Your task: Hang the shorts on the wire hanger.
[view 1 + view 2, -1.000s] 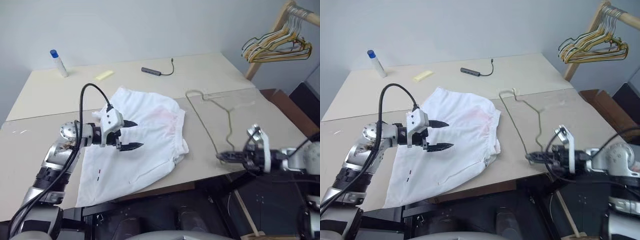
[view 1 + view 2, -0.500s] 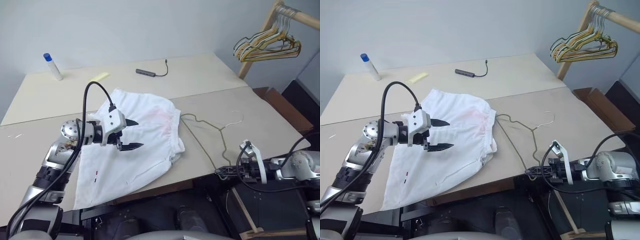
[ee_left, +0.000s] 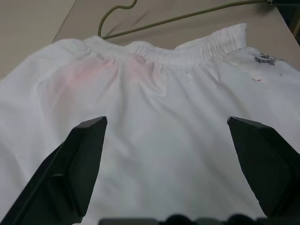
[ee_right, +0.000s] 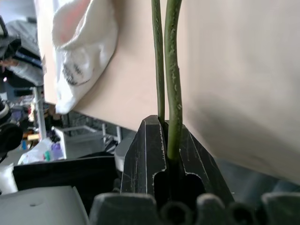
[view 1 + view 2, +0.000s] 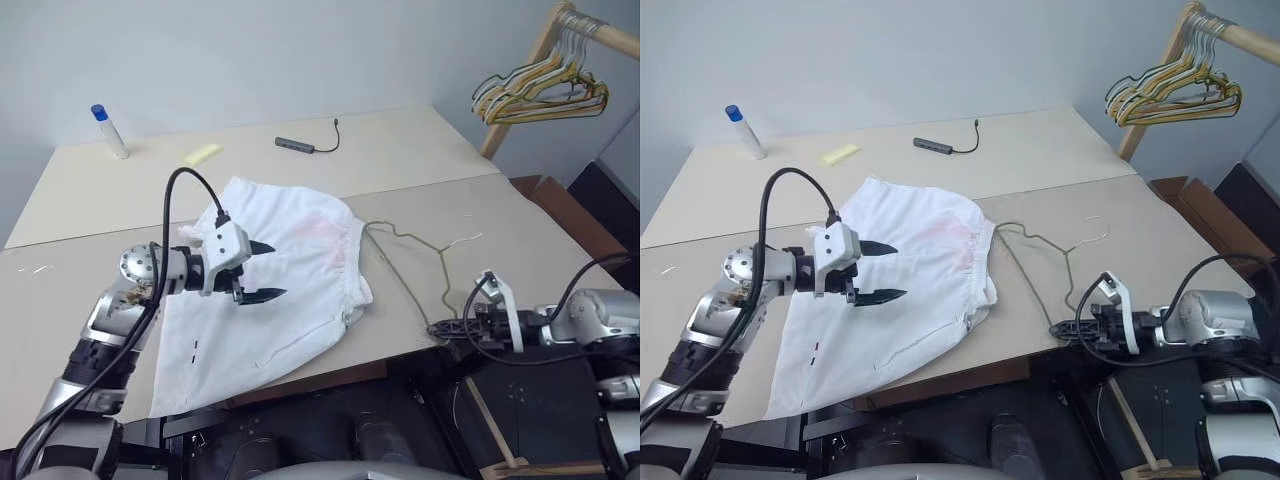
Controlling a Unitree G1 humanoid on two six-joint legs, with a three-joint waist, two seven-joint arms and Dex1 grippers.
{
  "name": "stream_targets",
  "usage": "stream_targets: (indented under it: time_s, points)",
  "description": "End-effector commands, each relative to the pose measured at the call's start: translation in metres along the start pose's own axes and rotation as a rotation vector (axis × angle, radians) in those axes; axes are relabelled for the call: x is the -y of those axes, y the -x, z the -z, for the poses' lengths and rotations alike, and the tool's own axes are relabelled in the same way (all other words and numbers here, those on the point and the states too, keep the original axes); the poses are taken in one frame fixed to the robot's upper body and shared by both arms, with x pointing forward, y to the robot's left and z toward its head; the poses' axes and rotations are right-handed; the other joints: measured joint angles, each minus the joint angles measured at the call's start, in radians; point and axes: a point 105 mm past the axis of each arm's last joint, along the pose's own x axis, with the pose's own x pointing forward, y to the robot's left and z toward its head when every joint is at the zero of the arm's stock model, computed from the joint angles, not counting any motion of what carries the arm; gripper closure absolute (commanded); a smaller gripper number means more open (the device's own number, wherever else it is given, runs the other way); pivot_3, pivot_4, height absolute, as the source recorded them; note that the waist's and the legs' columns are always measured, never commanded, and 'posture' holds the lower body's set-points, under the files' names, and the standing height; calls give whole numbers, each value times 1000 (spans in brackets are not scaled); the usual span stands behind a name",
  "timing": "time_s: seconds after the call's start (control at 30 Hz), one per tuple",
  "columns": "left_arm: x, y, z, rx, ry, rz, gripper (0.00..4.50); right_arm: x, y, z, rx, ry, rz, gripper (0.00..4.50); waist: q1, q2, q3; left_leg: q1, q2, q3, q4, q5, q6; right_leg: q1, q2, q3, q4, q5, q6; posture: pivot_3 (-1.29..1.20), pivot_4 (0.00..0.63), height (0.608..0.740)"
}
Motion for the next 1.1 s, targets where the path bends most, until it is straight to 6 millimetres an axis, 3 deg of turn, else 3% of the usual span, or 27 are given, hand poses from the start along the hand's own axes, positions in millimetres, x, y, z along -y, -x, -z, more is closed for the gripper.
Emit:
stream_targets:
  time_s: [0.03, 0.33, 0.8, 1.1]
  points:
    - [-5, 6, -13, 29, -43, -27, 32, -5, 8, -8, 19, 38, -12, 4500, 0, 0, 0, 0, 0, 0, 0, 0, 0, 0, 0, 0, 0, 0, 0, -91, 0, 740]
    - [-3, 8, -9, 19, -35, -42, 32, -19, -8, -1, -49, 76, -93, 4500, 0, 0, 0, 0, 0, 0, 0, 0, 0, 0, 0, 0, 1, 0, 0, -71, 0, 740]
    - [0, 6, 0, -12, -34, -67, 32, -35, -12, -5, -158, 221, -155, 4500, 28, 0, 0, 0, 0, 0, 2, 0, 0, 0, 0, 0, 2, 0, 0, -33, 0, 740]
    - [3, -2, -4, -5, -51, -57, 32, -25, -30, -39, -197, 282, -76, 4500, 29, 0, 0, 0, 0, 4, 3, 0, 0, 0, 0, -1, 2, 1, 0, -8, 0, 740]
